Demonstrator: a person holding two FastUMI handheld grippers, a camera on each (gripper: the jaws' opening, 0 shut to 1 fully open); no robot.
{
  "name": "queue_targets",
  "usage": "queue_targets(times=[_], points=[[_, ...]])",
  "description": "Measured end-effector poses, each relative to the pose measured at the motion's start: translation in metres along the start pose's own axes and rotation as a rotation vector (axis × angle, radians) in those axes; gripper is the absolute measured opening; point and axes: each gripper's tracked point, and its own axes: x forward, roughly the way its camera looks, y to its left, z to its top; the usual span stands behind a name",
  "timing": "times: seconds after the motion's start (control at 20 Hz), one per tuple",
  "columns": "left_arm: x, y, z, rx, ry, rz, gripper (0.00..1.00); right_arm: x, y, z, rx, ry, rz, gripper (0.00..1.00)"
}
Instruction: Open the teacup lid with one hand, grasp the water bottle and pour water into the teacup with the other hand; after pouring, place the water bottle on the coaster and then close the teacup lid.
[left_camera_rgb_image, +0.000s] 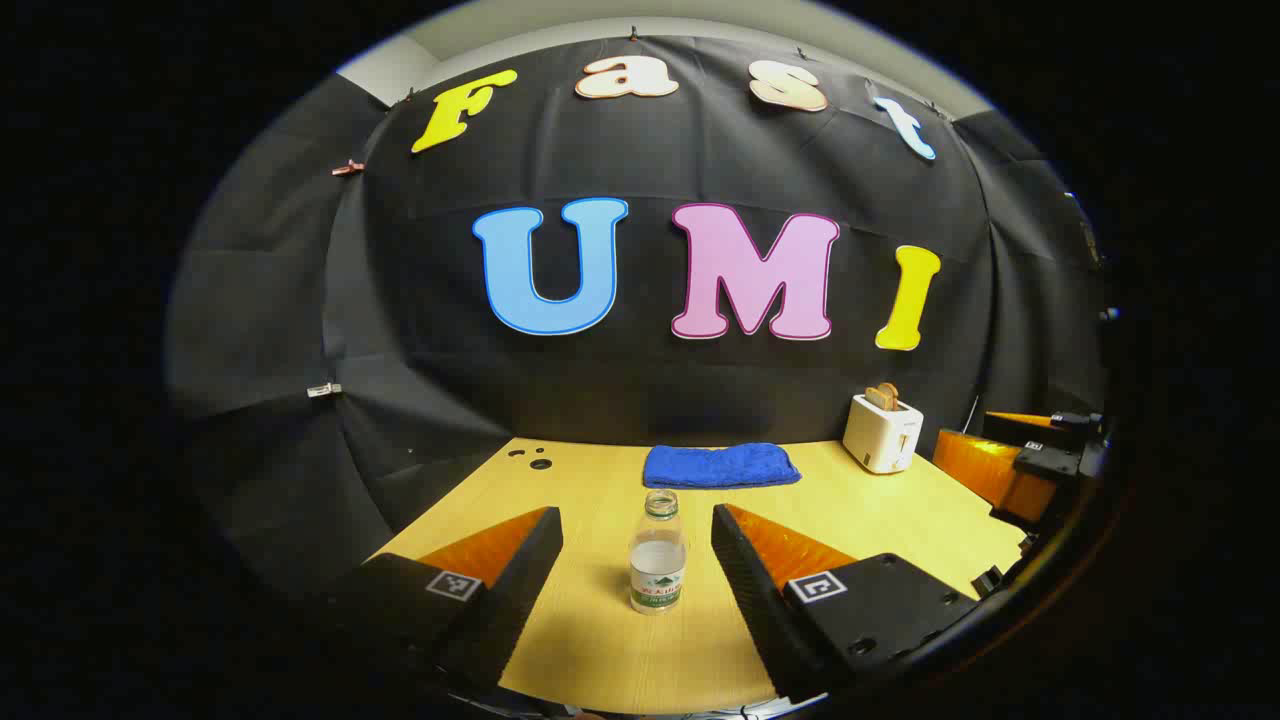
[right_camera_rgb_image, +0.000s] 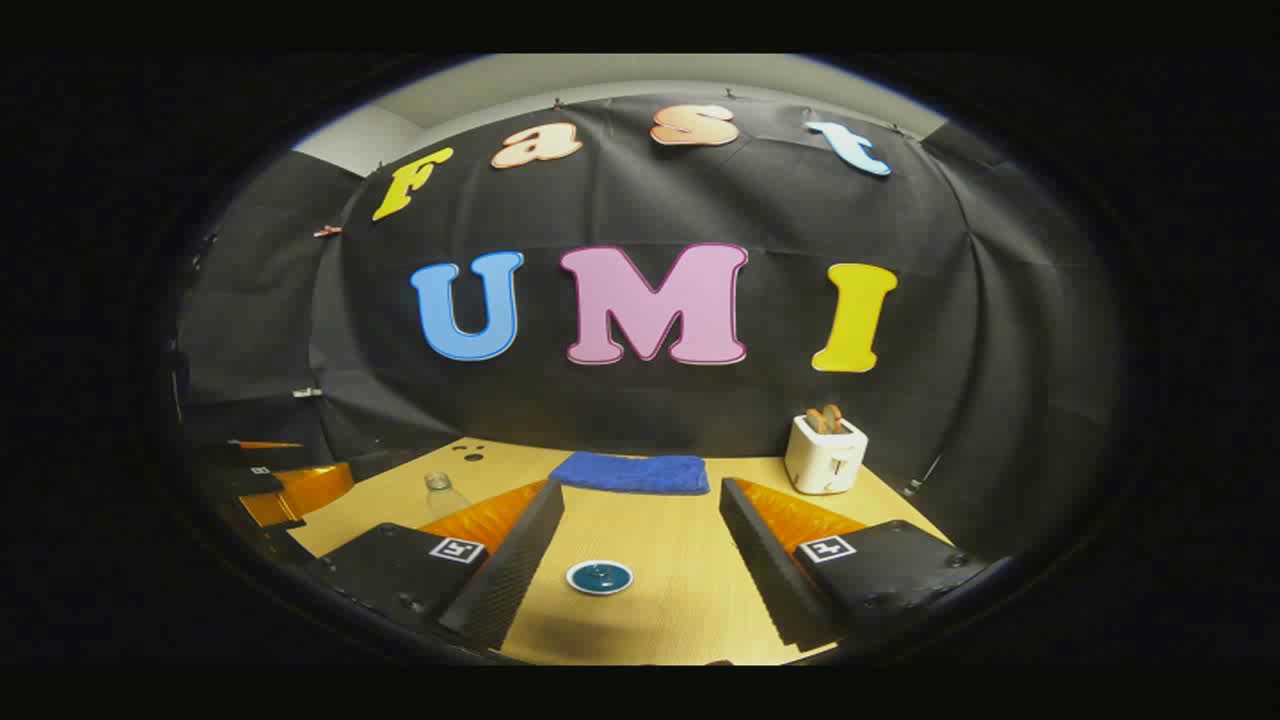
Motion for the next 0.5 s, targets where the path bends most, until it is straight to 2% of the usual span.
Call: queue_targets(times=[0.15, 0.3, 0.5], points=[[0.007, 0.009, -0.017, 0.014, 0.022, 0.031, 0.96, 0.005, 0.005, -0.019, 0.016, 0.047, 0.032, 0.98], [0.008, 0.005, -0.024, 0.003, 0.044, 0.016, 0.95, 0.006, 0.007, -0.028, 0.038, 0.082, 0.037, 0.98], [0.008, 0.002, -0.026, 0.013, 0.048, -0.007, 0.95, 0.008, 0.010, -0.034, 0.009, 0.089, 0.049, 0.97]])
